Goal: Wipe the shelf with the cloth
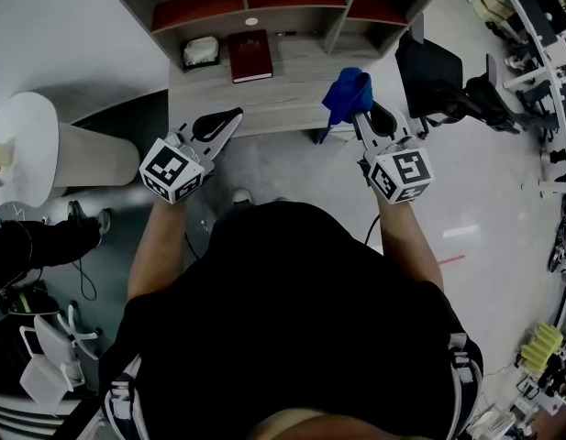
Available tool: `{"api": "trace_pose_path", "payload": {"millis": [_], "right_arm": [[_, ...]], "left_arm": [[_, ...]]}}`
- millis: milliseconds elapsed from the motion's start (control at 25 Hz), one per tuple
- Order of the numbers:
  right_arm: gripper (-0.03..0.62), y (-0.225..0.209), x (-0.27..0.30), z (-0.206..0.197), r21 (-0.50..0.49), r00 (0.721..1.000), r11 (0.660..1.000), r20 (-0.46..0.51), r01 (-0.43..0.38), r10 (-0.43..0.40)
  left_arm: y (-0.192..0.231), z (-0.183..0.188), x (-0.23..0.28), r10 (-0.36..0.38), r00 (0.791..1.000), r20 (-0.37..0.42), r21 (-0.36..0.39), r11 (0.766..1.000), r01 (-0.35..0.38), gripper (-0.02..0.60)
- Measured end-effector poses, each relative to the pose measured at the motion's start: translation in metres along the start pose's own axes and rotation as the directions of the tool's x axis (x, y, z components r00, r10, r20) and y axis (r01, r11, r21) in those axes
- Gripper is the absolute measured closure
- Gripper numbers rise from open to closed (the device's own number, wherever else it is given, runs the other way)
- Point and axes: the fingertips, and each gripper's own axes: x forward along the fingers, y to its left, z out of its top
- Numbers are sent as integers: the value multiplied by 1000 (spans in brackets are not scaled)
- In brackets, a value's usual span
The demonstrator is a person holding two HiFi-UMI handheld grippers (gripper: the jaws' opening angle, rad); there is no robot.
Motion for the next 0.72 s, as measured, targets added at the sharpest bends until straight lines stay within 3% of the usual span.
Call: {"api": "trace_pose_path", "payload": {"millis": [720], "right_arm": [[525,5,2,-13,8,999,1000,-37,-1,2]], "left_arm": [[-1,-15,3,-8,1000,11,-54,999,8,565]]}}
